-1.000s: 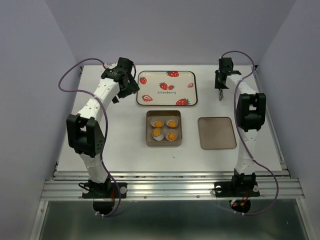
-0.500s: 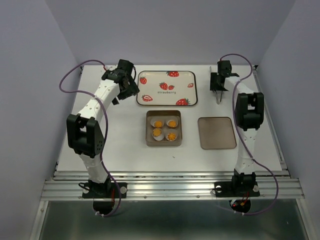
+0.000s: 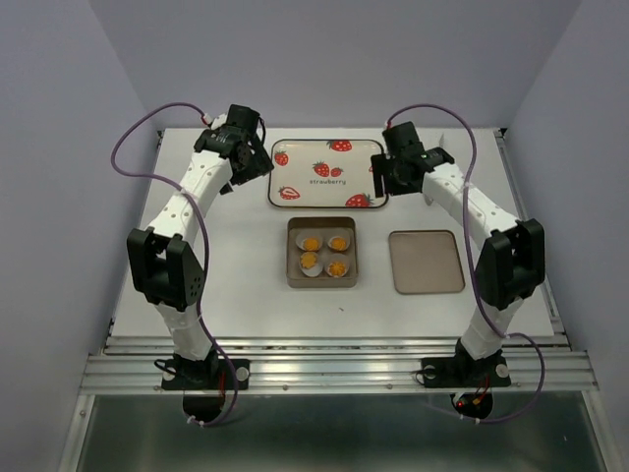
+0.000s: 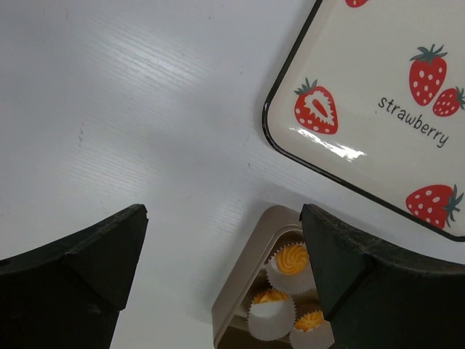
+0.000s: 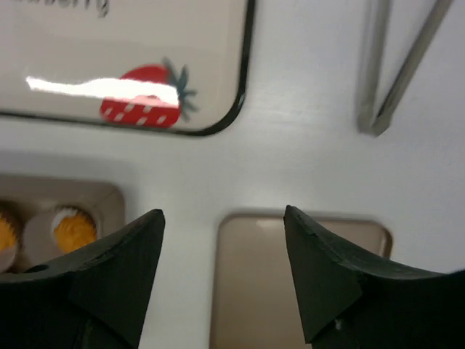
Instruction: Pack the cookies
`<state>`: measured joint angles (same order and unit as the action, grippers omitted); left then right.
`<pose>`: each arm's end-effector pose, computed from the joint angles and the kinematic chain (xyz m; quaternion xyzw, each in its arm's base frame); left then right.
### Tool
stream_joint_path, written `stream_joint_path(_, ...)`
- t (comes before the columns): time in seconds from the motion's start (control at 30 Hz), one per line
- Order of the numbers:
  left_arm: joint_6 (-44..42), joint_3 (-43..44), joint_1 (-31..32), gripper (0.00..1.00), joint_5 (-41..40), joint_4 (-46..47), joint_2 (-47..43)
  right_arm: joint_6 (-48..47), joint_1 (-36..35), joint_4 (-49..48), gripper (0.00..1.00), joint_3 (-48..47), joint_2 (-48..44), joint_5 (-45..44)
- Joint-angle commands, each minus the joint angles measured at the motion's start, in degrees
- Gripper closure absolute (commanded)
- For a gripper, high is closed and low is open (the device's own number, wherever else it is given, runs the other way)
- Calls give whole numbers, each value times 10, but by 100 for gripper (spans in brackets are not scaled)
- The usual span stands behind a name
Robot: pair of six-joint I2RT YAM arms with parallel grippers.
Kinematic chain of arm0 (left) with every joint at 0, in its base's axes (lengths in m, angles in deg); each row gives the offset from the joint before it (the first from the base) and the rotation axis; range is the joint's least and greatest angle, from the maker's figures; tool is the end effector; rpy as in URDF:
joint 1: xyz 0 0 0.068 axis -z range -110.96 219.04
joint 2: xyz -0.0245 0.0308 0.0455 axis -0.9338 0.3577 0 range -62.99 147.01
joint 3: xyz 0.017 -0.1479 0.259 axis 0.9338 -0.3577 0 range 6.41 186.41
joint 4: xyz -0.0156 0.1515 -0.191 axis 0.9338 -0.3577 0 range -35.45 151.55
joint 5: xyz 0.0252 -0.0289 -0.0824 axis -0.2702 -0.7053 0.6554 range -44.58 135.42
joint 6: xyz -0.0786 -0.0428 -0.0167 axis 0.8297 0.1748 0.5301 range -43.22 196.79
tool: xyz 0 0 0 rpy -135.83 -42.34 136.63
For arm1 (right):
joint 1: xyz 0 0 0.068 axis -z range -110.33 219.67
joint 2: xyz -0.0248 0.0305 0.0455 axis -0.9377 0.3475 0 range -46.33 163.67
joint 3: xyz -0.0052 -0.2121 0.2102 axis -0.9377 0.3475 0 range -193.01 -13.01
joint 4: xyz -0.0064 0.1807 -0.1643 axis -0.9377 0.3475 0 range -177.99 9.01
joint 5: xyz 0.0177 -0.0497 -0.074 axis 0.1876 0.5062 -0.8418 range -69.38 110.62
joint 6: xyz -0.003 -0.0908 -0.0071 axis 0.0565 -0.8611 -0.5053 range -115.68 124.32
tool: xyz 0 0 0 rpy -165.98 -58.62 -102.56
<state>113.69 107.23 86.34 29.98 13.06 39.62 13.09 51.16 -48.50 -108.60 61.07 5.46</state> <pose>0.3973 -0.1010 0.3327 -0.2037 0.9106 -0.0408 0.3572 0.4206 0.1182 0.2840 -0.0358 0.9356 -0.0434 0.3485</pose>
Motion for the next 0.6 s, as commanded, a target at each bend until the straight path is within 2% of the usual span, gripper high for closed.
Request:
stream_joint_path(0.0,-16,42,4,1,-3,-16,-12,67,-35,140,32,82,-69,63)
stream_joint_path(0.13,-25,44,4,1,-2,-7,-9,59,-41,154,36,124,-102,145)
stream_joint_path(0.2,-25,46,4,1,-1,-8,-4,55,-55,163,38,143,-107,134)
stream_joint_path(0.3,-23,36,4,1,7,-6,-1,48,-55,141,49,192,-109,146)
stream_joint_path(0.57,-20,-8,4,1,3,0,-19,41,-55,85,56,226,-68,170)
